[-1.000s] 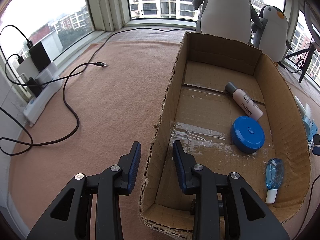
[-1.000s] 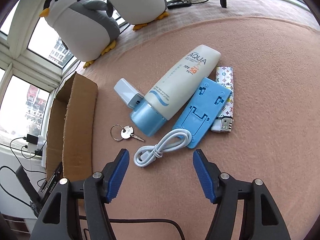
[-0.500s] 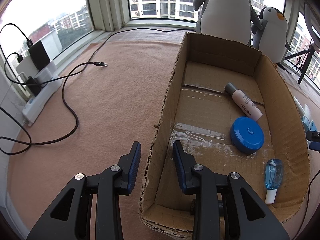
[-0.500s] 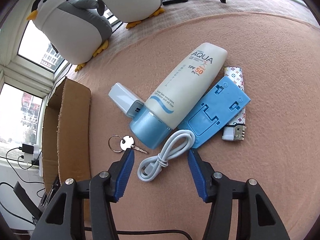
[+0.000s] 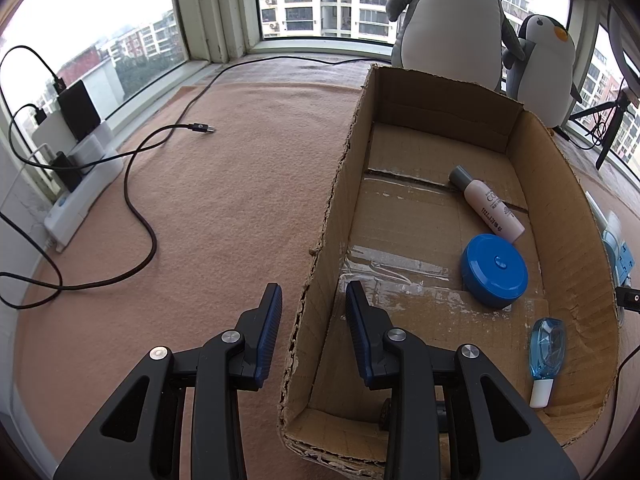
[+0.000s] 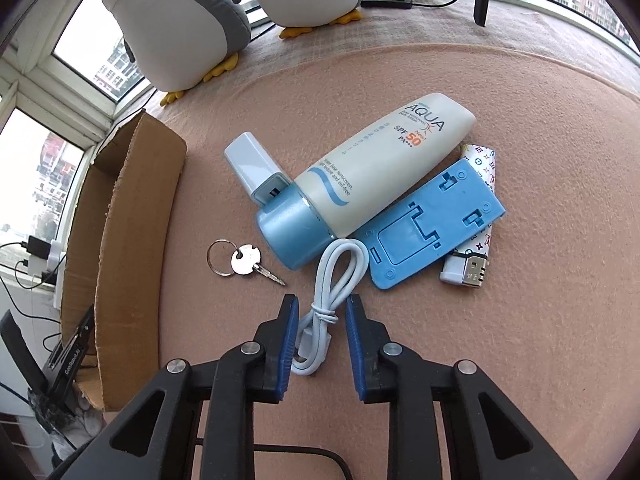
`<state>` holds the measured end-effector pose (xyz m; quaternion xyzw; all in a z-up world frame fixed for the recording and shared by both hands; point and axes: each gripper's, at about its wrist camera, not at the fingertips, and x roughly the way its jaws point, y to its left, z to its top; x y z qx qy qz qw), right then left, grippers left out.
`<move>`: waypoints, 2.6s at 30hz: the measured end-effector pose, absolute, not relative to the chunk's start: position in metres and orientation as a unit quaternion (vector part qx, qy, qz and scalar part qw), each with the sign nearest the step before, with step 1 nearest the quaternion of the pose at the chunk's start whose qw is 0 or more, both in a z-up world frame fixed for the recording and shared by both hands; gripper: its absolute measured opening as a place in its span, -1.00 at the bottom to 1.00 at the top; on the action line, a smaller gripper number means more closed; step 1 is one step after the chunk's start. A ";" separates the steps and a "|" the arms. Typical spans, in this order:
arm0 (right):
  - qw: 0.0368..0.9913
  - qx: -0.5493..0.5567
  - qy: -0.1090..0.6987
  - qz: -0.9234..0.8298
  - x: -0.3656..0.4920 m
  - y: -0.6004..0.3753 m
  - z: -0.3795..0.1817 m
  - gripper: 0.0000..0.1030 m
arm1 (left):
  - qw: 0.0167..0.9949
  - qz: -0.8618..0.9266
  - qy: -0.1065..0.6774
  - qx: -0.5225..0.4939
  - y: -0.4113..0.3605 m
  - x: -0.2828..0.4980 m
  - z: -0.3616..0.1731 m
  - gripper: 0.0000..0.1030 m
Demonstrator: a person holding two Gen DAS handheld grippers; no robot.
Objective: Organize rigid objects
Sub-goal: 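Return the right gripper to the items and grasp the white USB cable, then carry the white cable into the box and release it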
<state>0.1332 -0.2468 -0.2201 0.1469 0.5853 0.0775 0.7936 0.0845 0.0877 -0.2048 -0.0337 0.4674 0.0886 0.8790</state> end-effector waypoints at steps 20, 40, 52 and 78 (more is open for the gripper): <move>0.823 0.130 0.539 0.125 0.108 -0.239 -0.184 -0.72 | 0.879 0.088 0.467 -0.034 0.088 0.085 -0.205 -0.40; 0.819 0.060 0.490 0.292 0.106 -0.094 -0.130 -0.72 | 0.879 0.088 0.467 -0.034 0.088 0.084 -0.205 -0.40; 0.798 0.014 0.512 0.317 0.092 -0.053 -0.155 -0.72 | 0.879 0.088 0.467 -0.034 0.088 0.085 -0.205 -0.41; 0.818 0.038 0.494 0.294 0.095 -0.084 -0.147 0.07 | 0.879 0.089 0.467 -0.032 0.088 0.083 -0.205 -0.40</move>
